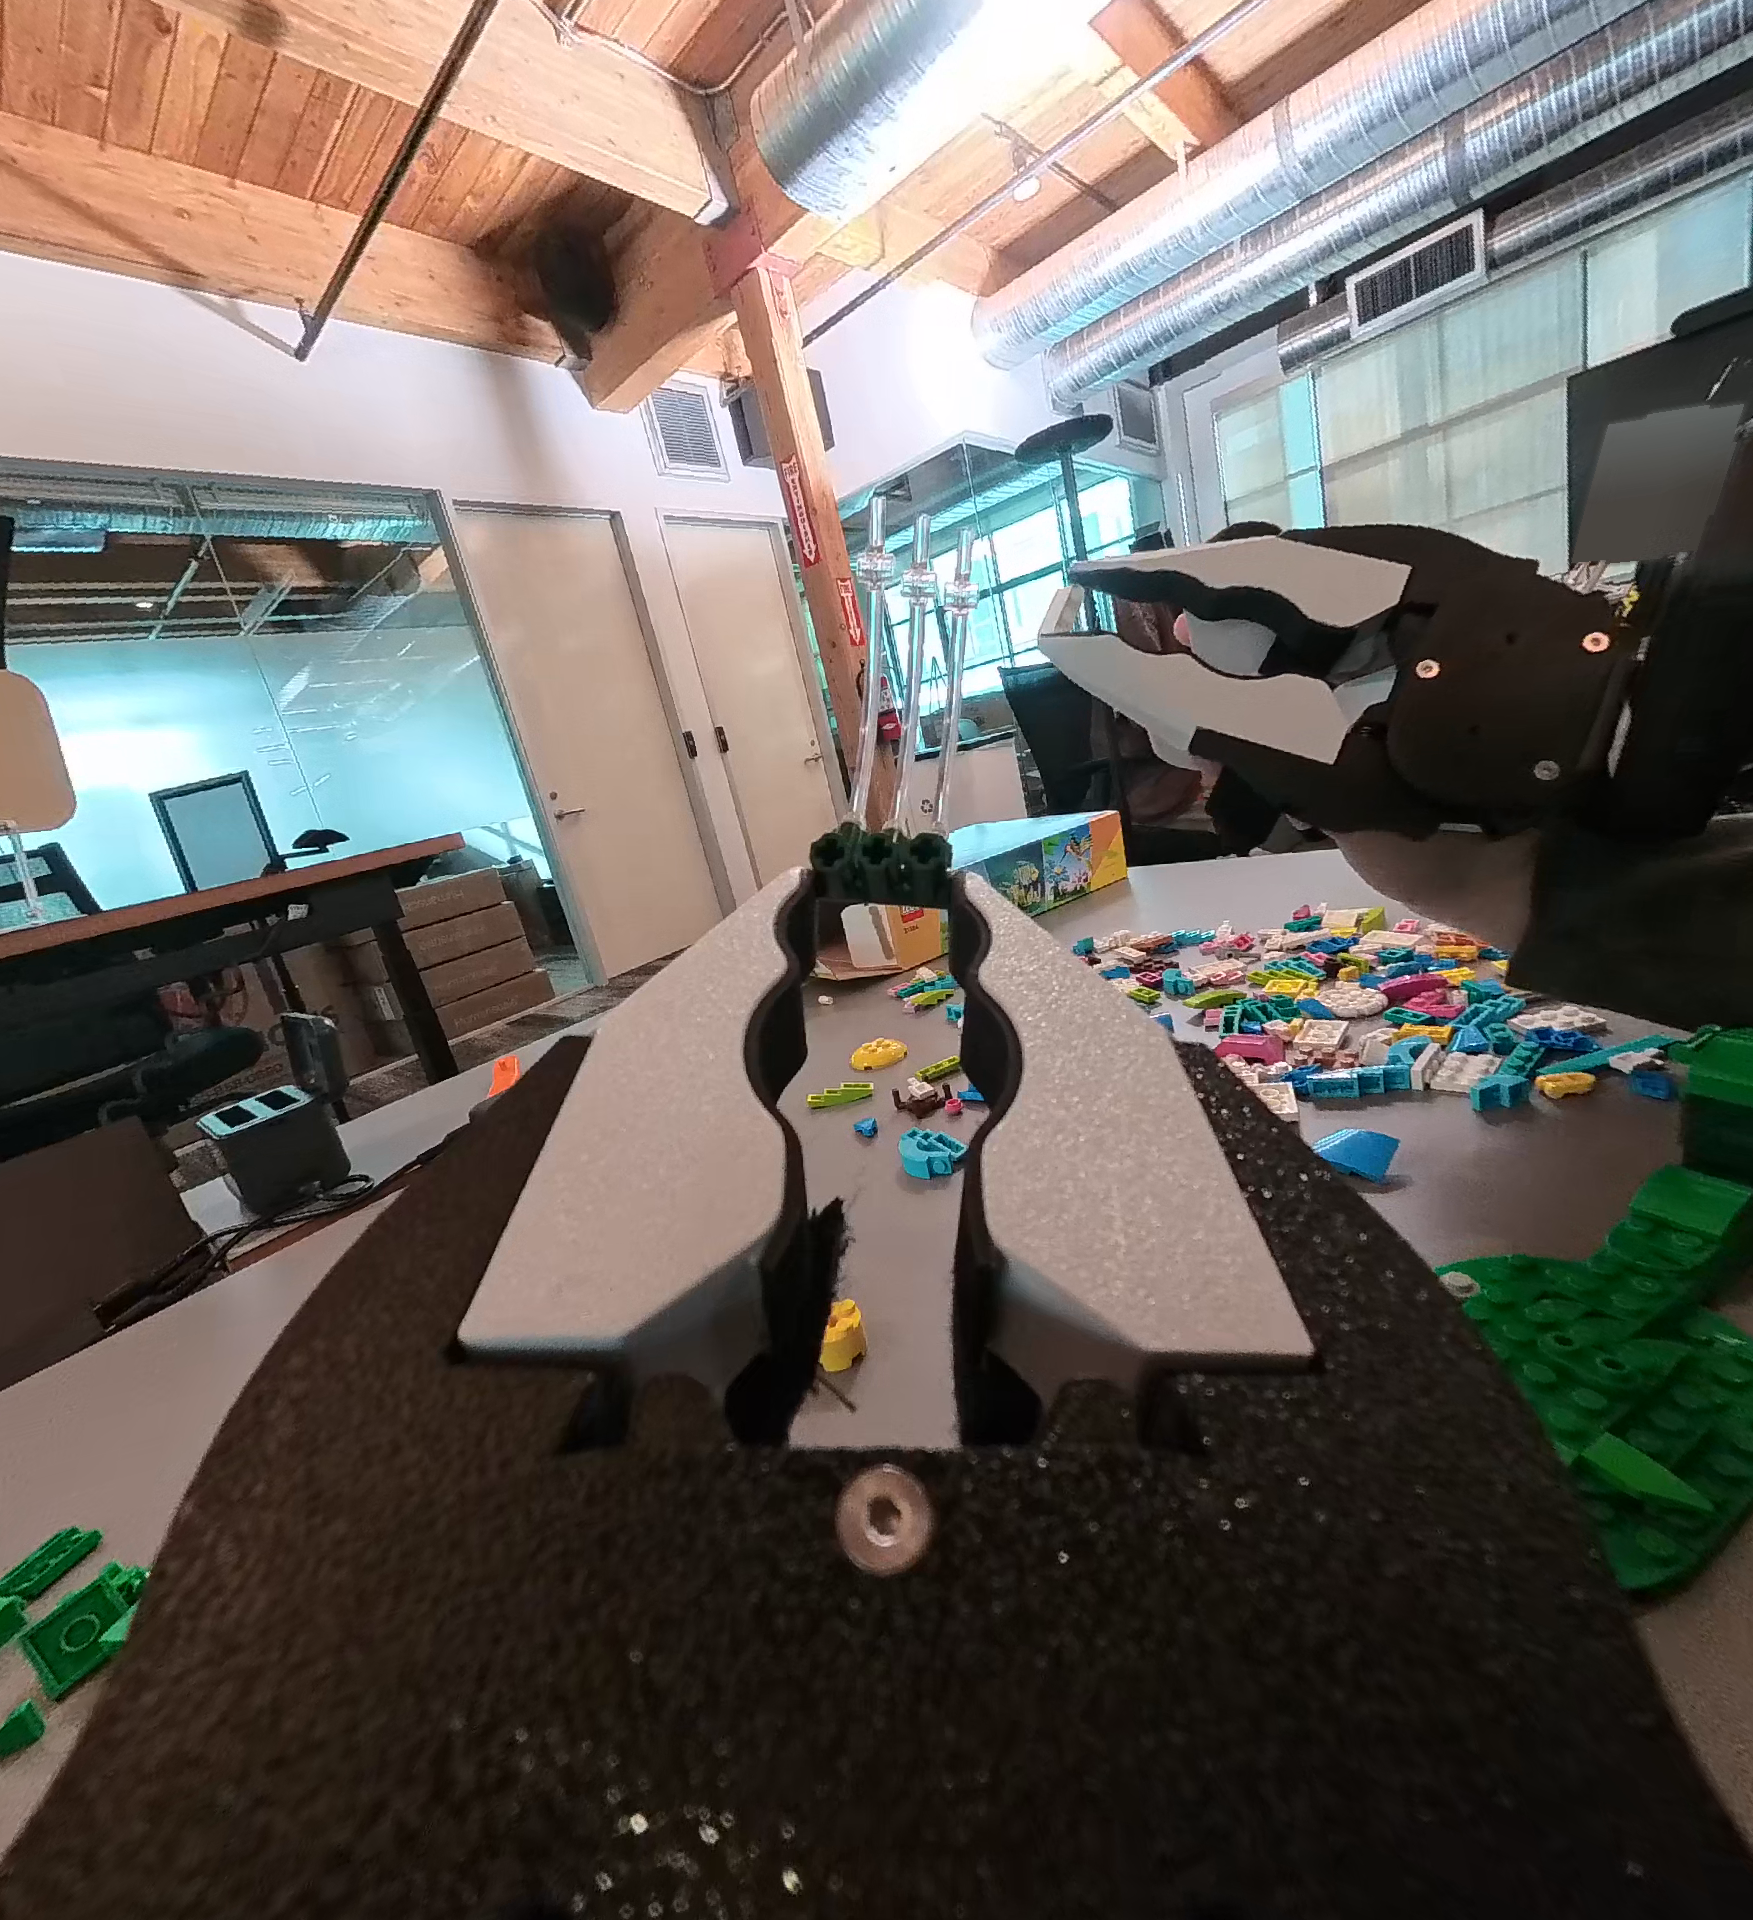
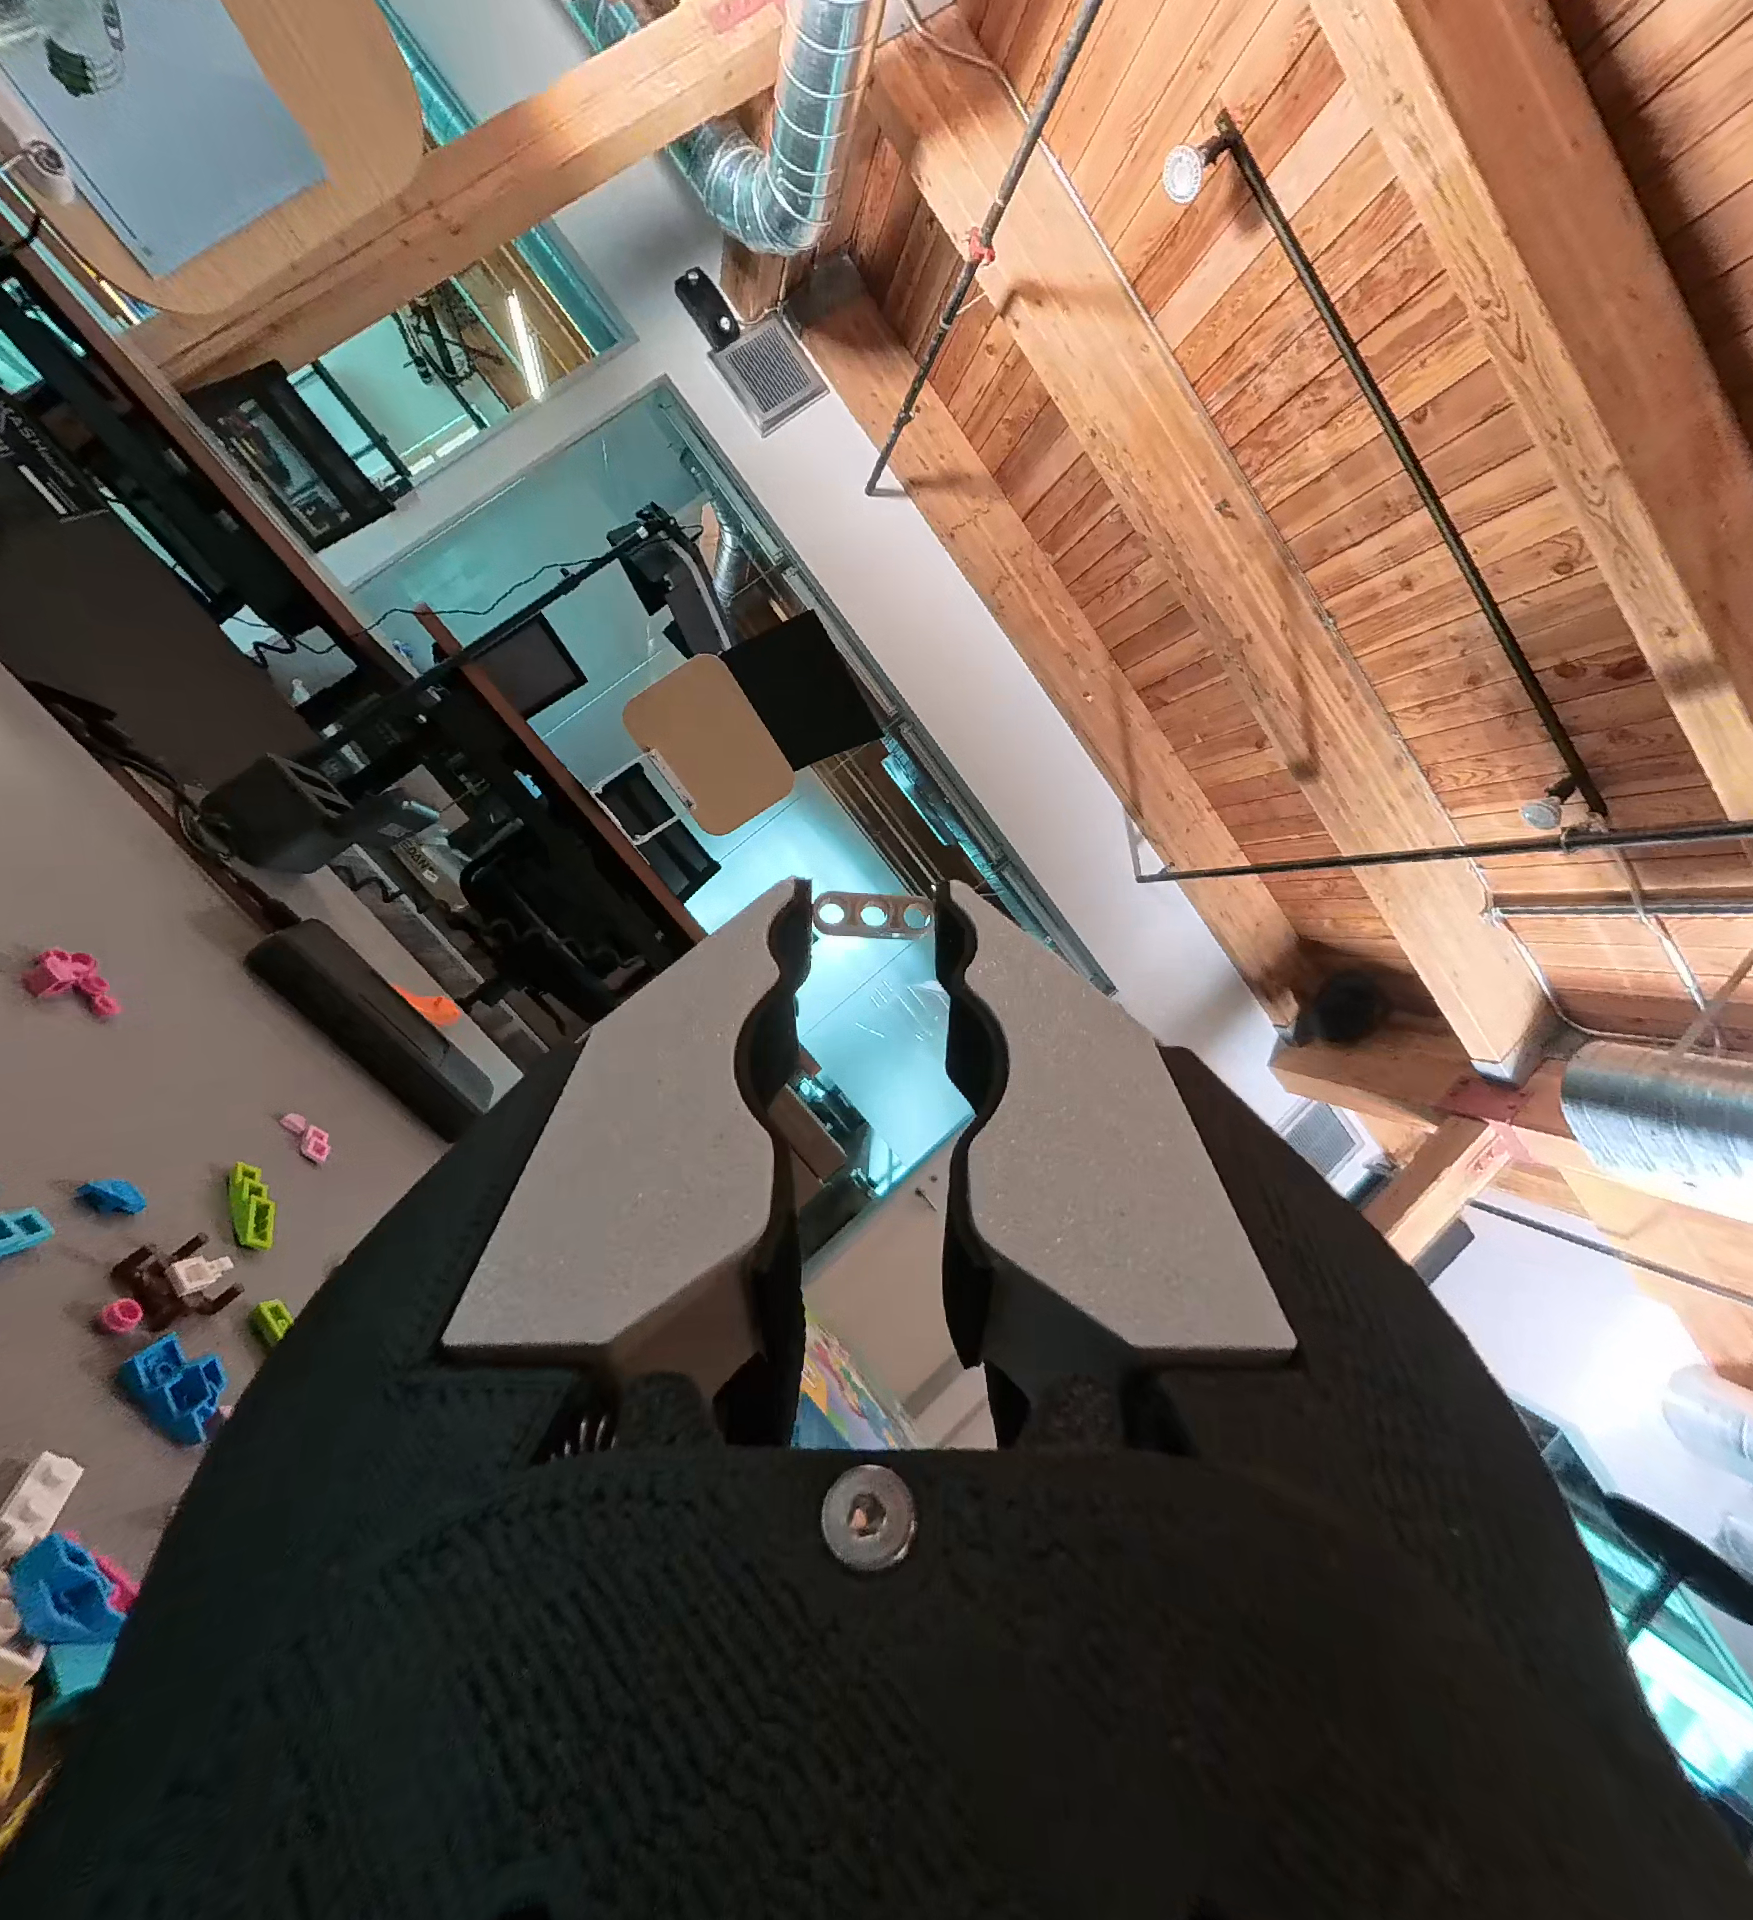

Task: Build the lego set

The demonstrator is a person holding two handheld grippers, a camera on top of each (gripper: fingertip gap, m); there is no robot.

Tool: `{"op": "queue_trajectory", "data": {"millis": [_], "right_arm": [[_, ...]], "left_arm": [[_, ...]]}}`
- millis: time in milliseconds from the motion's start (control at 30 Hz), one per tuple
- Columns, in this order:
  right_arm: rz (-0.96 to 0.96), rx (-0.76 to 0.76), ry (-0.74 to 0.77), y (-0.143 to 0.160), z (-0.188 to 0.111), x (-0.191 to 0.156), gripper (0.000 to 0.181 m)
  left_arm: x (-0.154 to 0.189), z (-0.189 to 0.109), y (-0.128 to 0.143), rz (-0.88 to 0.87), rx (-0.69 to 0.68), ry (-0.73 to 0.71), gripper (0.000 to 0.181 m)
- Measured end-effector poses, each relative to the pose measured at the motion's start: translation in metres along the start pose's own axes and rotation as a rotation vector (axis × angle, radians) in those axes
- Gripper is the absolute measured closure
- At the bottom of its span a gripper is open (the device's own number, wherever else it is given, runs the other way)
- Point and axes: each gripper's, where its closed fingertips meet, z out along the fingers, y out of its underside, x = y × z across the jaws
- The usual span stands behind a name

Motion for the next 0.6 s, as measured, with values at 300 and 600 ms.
{"op": "queue_trajectory", "data": {"millis": [300, 600], "right_arm": [[0.047, -0.023, -0.112, 0.007, 0.004, -0.021, 0.159], [0.366, -0.233, -1.168, -0.052, -0.043, -0.156, 0.159]], "left_arm": [[-0.004, -0.002, -0.002, 0.012, -0.001, -0.007, 0.159], [-0.057, -0.026, -0.001, 0.148, -0.058, -0.165, 0.159]]}}
